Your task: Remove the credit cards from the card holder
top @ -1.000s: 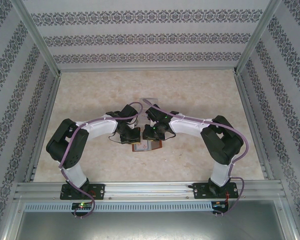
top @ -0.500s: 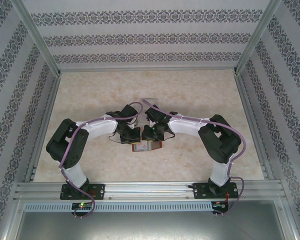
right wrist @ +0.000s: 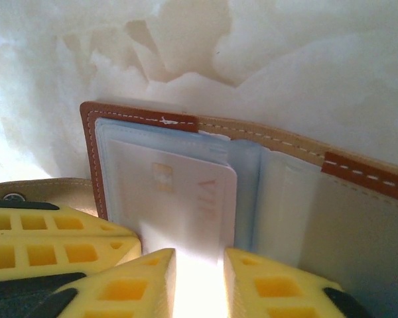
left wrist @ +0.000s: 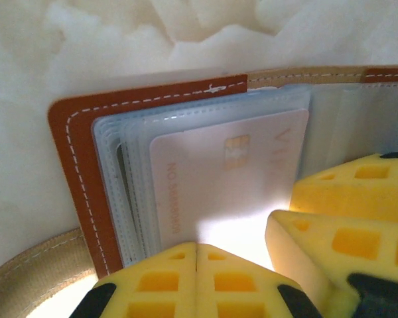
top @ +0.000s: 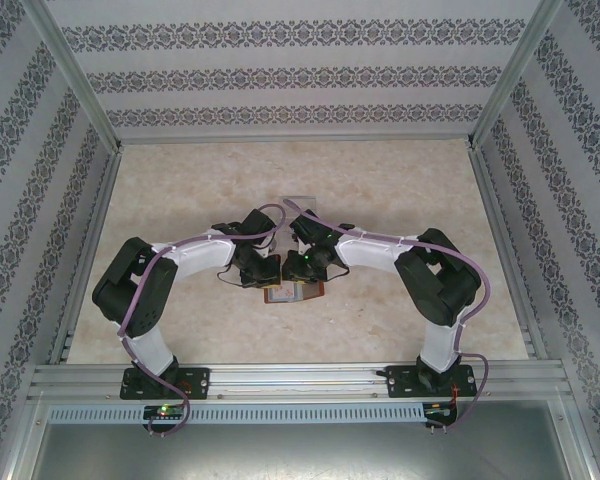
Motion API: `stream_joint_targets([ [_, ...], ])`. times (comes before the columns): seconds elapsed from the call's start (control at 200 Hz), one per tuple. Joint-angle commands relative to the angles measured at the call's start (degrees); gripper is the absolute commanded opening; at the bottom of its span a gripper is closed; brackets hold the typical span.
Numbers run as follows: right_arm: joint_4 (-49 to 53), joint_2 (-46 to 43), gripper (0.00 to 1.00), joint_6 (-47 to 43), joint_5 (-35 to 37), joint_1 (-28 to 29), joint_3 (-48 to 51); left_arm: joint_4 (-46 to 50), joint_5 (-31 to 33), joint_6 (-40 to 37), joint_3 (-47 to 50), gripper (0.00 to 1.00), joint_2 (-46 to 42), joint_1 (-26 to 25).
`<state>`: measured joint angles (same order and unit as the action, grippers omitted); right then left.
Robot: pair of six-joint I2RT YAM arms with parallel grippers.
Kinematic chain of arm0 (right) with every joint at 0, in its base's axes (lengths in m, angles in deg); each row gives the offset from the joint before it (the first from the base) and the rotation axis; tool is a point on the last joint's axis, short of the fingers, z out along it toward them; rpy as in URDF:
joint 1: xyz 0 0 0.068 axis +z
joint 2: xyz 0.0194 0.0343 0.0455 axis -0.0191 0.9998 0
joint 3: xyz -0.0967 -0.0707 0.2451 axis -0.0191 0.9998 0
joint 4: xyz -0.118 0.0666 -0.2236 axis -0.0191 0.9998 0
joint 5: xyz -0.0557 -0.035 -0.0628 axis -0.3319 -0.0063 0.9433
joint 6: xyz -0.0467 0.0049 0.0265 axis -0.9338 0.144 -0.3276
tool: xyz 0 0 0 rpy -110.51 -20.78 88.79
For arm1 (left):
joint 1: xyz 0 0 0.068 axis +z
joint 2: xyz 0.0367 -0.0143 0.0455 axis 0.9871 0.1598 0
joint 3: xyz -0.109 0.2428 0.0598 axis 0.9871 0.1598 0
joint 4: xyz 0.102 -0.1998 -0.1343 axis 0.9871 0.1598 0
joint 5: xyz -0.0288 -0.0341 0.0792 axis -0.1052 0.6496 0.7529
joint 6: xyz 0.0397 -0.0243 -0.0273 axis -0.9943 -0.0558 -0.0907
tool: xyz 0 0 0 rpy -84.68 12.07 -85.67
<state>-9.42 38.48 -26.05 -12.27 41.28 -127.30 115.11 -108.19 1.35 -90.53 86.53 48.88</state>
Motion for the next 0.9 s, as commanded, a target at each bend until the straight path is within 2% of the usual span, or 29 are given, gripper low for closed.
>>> stream_joint_targets([
  [0.0,-1.11,1.65,0.2,0.36,-1.44,0.51,-0.07,1.51,1.05,-0.32,-0.51,0.01,-0.56,-0.86],
  [0.145,-0.98,1.98,0.13,0.22,-1.7,0.53,-0.24,1.5,0.89,-0.44,-0.51,0.01,-0.3,-0.86],
  [0.29,-0.95,2.04,0.1,0.16,-1.64,0.53,-0.33,1.5,0.92,-0.38,-0.59,0.01,-0.23,-0.86],
  [0.345,-0.66,2.3,0.15,0.07,-1.45,0.58,-0.51,1.5,0.89,-0.4,-0.58,0.01,-0.25,-0.86],
  [0.41,0.08,2.7,0.26,-0.06,-0.74,0.52,-0.84,1.67,0.93,-0.4,-0.73,0.01,-0.33,-0.86],
  [0.555,3.3,2.77,0.38,-0.78,2.55,0.71,-1.55,2.21,1.28,-0.47,-1.02,0.04,-0.8,-0.91],
  [0.709,5.95,1.84,0.4,-1.51,5.77,0.74,-1.91,2.47,1.43,-0.39,-0.94,0.08,-1.34,-0.89],
  [0.899,4.45,-1.03,0.4,-0.97,5.28,0.48,-1.12,2.38,1.58,-0.49,-0.85,0.09,-0.75,-0.93],
])
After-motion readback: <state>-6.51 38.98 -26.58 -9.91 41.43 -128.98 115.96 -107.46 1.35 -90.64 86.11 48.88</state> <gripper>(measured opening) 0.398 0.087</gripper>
